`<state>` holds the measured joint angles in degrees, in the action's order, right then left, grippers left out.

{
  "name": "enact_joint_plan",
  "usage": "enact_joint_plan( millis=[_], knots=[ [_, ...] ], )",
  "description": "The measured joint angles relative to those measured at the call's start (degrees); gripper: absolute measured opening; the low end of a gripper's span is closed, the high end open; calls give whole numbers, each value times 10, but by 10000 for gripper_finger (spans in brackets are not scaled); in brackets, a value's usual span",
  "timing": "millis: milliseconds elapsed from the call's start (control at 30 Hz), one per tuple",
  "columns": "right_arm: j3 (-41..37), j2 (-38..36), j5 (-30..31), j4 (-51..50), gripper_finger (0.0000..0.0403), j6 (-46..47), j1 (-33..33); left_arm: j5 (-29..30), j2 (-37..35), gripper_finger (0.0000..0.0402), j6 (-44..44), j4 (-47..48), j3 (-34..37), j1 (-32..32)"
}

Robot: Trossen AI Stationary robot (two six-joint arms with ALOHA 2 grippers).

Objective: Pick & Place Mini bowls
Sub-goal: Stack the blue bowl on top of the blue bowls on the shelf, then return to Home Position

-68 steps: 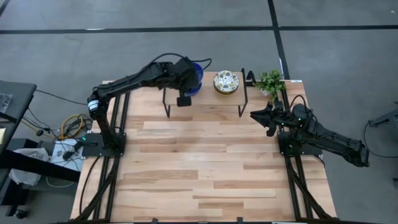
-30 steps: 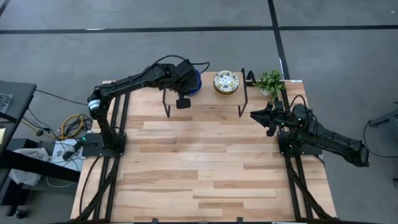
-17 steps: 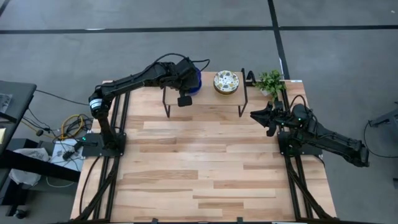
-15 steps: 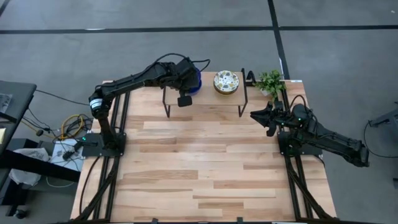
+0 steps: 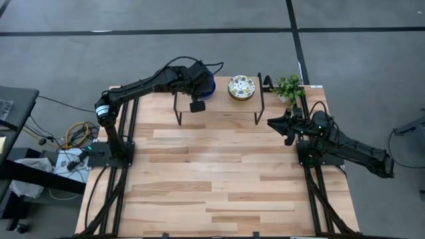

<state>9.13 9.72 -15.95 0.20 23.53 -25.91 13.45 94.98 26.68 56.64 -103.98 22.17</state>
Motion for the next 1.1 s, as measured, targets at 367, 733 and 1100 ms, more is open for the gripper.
enact_joint_plan(
  millis=[367,733,1100],
  knots=[
    [0,0,0,0,82,0,0,-2,0,93,4,-5,0,-4],
    [0,0,0,0,82,0,0,6,-56,122,23,-13,0,-28],
    [0,0,0,0,82,0,0,-63,-166,122,-183,-13,-1,-65]
  ],
)
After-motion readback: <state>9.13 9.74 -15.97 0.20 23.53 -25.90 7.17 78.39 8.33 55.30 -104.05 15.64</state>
